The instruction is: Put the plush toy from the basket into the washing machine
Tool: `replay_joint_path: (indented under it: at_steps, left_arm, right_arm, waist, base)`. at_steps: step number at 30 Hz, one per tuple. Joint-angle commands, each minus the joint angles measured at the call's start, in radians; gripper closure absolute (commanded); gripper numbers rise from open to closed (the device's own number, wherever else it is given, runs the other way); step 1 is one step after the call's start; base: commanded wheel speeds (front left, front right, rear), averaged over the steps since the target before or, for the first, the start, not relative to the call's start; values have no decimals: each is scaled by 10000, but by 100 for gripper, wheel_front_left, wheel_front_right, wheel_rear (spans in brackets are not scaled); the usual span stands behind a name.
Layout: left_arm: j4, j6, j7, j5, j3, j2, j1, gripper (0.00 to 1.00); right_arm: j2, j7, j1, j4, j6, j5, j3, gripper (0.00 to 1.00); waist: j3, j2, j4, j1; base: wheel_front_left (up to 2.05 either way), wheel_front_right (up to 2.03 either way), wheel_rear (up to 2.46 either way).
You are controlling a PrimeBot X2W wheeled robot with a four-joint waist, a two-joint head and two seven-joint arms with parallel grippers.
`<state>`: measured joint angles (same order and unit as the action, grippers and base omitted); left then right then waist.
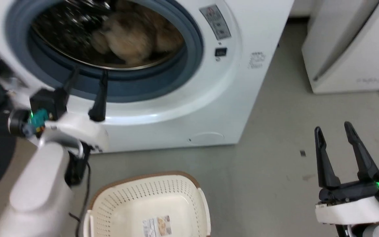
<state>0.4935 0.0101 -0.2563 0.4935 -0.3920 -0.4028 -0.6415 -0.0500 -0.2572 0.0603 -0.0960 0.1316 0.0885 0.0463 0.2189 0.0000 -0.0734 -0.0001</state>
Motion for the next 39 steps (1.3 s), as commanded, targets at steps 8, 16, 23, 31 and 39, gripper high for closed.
replay_joint_path:
  at_steps: [8,16,23,31,39]
  left_arm:
    - [-2144,648,-54,-349,1035,815,2987,0]
    - [-3439,959,-54,-1068,1800,1673,5189,0]
    - [-3668,788,-55,-1748,2149,2285,6199,0]
    - [-3738,602,-55,-2447,2396,2585,6498,0]
    - [-3903,436,10,-2623,2490,2683,6422,100]
  right_arm:
    - [-3,-46,-595,110,-9,20,137,0]
    - [-3,-46,-880,175,-9,50,92,0]
    - [-3,-46,-1058,252,-9,96,-74,0]
    - [-3,-46,-1161,337,-9,140,-144,0]
    - [0,10,-1022,335,0,80,-181,100]
  waist:
    - [-1227,0,766,1]
    - [-1658,0,961,1]
    - [-1788,0,1030,1]
    - [-1776,0,1078,1]
    - [-1781,0,1082,1]
  base:
    - [0,0,0]
    - [0,0,0]
    - [0,0,0]
    - [0,0,0]
    - [0,0,0]
